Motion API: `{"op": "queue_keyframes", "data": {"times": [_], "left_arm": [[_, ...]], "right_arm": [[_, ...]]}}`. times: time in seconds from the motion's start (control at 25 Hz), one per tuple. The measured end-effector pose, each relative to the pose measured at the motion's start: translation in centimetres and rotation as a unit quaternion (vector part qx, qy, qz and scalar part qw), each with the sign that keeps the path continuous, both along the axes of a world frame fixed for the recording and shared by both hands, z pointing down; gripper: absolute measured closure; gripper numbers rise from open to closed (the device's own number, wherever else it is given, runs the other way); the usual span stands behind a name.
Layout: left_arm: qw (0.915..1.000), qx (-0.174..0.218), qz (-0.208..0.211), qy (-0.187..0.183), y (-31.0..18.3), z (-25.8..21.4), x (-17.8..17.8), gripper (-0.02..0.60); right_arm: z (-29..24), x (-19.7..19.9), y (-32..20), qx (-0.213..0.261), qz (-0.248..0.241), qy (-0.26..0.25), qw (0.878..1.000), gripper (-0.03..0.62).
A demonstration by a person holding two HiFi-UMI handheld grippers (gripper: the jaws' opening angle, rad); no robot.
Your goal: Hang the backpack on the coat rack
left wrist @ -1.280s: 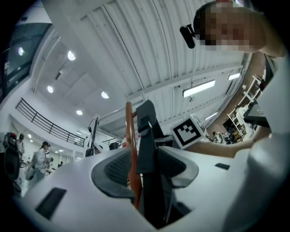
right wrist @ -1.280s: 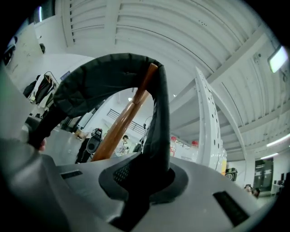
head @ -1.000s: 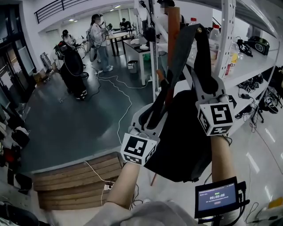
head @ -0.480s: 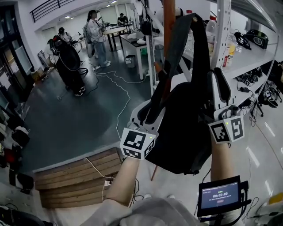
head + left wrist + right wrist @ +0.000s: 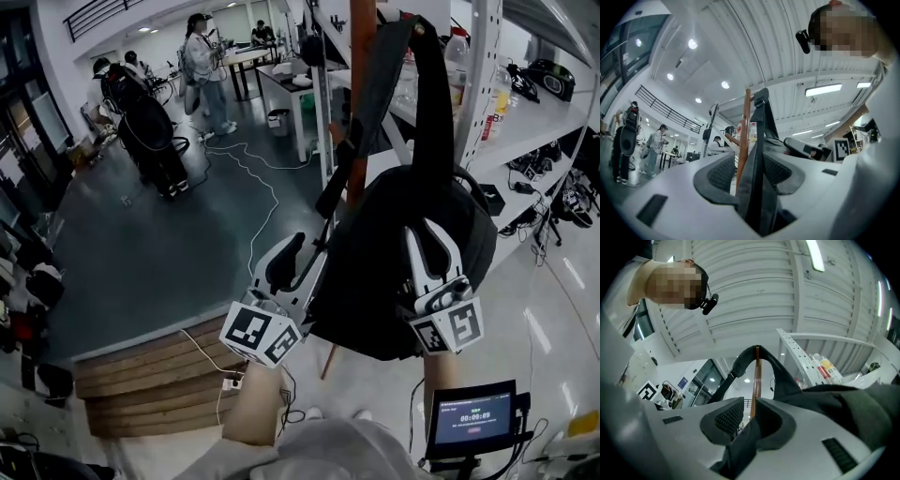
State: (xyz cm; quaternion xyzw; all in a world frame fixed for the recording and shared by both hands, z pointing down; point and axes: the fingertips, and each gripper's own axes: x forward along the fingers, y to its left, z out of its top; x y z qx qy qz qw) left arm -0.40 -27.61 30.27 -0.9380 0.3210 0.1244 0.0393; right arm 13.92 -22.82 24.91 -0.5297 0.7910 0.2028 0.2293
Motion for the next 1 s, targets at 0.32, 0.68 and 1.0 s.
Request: {"op": "queue_keyframes", "data": {"times": [0.32, 0.68, 1.0], "left_arm": [[0.9972, 0.066, 0.026, 0.025, 6.4, -2.9, -1.4, 0.407], [0.9956, -0.003, 0.091, 0.025, 7.1, 0.7, 2.4, 0.443], [0.9911, -0.041, 0.124, 0.026, 6.5, 2.7, 5.2, 0.46]], "right_arm": [[5.7, 0.8, 1.9, -0.112, -0.062, -0.118, 0.985, 0.513], [8.2, -0.1, 1.7, -0.18, -0.063, -0.126, 0.974, 0.513], [9.3, -0.6, 1.6, -0.187, -0.057, -0.112, 0.974, 0.513]]}}
